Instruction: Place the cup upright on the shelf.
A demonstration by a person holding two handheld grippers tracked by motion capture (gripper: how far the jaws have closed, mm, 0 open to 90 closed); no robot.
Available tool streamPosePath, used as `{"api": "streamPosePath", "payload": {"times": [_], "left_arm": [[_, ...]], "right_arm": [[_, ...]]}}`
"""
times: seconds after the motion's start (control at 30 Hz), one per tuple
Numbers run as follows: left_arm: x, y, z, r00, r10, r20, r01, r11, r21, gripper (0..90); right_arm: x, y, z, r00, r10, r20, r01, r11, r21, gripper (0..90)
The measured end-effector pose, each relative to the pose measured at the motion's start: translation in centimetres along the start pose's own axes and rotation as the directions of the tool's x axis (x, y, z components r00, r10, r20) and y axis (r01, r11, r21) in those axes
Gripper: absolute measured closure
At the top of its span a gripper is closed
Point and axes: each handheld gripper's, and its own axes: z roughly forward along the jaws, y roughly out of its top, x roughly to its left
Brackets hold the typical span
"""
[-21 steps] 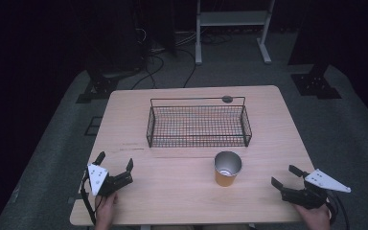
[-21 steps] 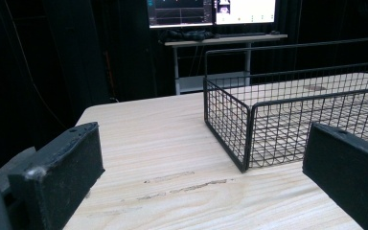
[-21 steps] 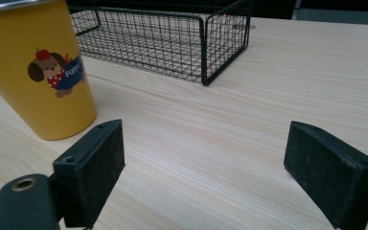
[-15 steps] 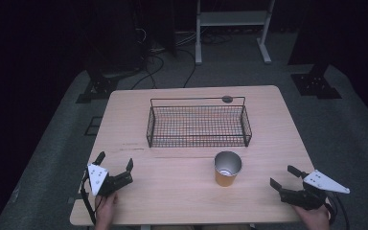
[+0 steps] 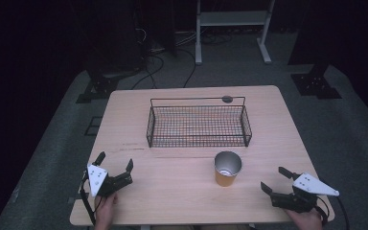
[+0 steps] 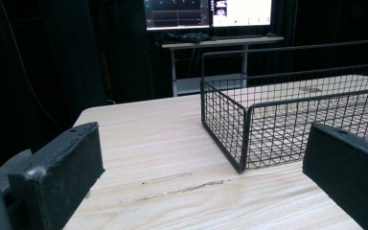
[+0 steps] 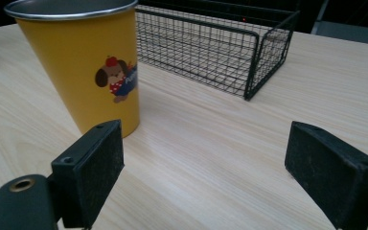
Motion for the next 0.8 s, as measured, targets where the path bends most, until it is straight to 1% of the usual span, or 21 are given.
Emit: {"api": "streamPosePath", "payload": {"times": [0.1, 0.13, 0.23, 0.33, 0.43, 0.47, 0.5, 0.63, 0.73, 0.8], "left_arm": [[0.0, 0.0, 0.0, 1.0, -0.001, -0.001, 0.001, 1.0, 0.0, 0.0], [0.0, 0.0, 0.0, 1.0, 0.0, -0.001, 0.0, 1.0, 0.001, 0.0], [0.0, 0.0, 0.0, 1.0, -0.002, -0.003, 0.002, 1.0, 0.001, 0.0], [0.0, 0.0, 0.0, 1.0, -0.004, -0.003, 0.004, 1.0, 0.001, 0.0], [0.0, 0.0, 0.0, 1.0, -0.006, -0.002, 0.006, 1.0, 0.0, 0.0], [0.0, 0.0, 0.0, 1.0, -0.006, -0.002, 0.006, 1.0, 0.0, 0.0], [0.1, 0.0, -0.1, 1.0, -0.007, -0.003, 0.007, 1.0, 0.0, 0.0], [0.1, 0.0, -0.1, 1.0, -0.009, -0.003, 0.009, 1.0, -0.001, 0.0], [0.1, 0.0, -0.1, 1.0, -0.007, -0.004, 0.007, 1.0, 0.001, 0.0], [0.1, 0.0, -0.1, 1.0, -0.007, -0.004, 0.007, 1.0, 0.0, 0.0]], "right_arm": [[0.5, 0.1, 0.2, 0.9997, -0.01, -0.024, 0.01, 1.0, 0.007, 12.6], [0.5, 0.1, 0.2, 0.9997, -0.01, -0.024, 0.01, 1.0, 0.007, 12.6], [1.0, 0.4, 0.4, 0.9984, -0.019, -0.053, 0.02, 1.0, 0.013, 12.4], [1.2, 0.5, 0.6, 0.9977, -0.02, -0.064, 0.021, 1.0, 0.016, 12.2], [1.7, 0.7, 0.9, 0.9958, -0.024, -0.088, 0.026, 0.999, 0.021, 10.7], [1.7, 0.7, 0.9, 0.9958, -0.024, -0.088, 0.026, 0.999, 0.021, 10.7], [2.0, 0.8, 1.1, 0.9943, -0.027, -0.103, 0.031, 0.999, 0.037, 9.8], [2.4, 0.9, 1.6, 0.991, -0.042, -0.127, 0.05, 0.997, 0.059, 9.3], [2.7, 1.1, 2.2, 0.985, -0.04, -0.168, 0.055, 0.995, 0.086, 9.2], [2.8, 1.2, 2.4, 0.9837, -0.044, -0.175, 0.061, 0.994, 0.092, 9.1]]}}
